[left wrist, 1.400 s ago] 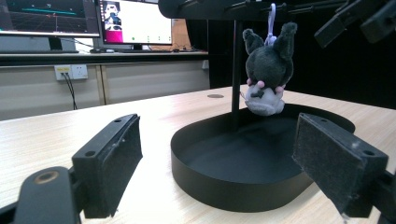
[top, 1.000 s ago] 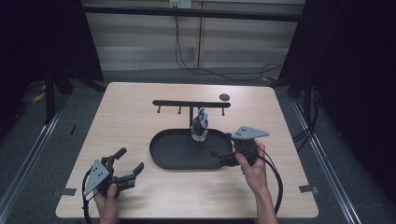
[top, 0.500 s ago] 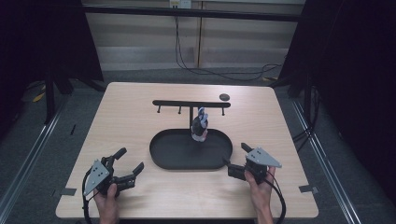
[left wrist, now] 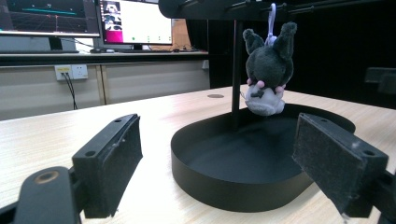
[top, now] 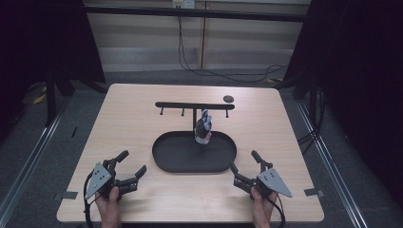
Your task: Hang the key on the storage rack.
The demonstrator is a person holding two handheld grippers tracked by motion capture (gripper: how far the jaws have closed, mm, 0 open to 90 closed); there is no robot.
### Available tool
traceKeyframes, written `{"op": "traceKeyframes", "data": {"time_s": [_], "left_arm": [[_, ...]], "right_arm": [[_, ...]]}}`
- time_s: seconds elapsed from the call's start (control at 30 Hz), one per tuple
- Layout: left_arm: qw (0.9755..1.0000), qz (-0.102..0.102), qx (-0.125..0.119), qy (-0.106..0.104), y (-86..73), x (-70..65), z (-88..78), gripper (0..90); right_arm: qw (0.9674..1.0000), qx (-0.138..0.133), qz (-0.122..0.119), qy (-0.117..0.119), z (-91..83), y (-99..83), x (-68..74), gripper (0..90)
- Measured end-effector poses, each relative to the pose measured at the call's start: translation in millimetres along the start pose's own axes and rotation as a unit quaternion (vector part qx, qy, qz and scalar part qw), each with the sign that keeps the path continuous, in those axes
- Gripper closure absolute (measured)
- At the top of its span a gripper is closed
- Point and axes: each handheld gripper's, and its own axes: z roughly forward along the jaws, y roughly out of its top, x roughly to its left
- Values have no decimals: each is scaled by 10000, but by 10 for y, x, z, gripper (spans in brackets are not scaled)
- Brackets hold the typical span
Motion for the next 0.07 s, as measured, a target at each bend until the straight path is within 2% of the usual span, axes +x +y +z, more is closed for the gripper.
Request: {"op": "traceKeyframes", "data": {"time_s": [0.07], "left_arm": [[10000,1,0,0,0,0,0,153]], "right_arm": [[9999,-44,-42,82,-12,-1,6,140]]}}
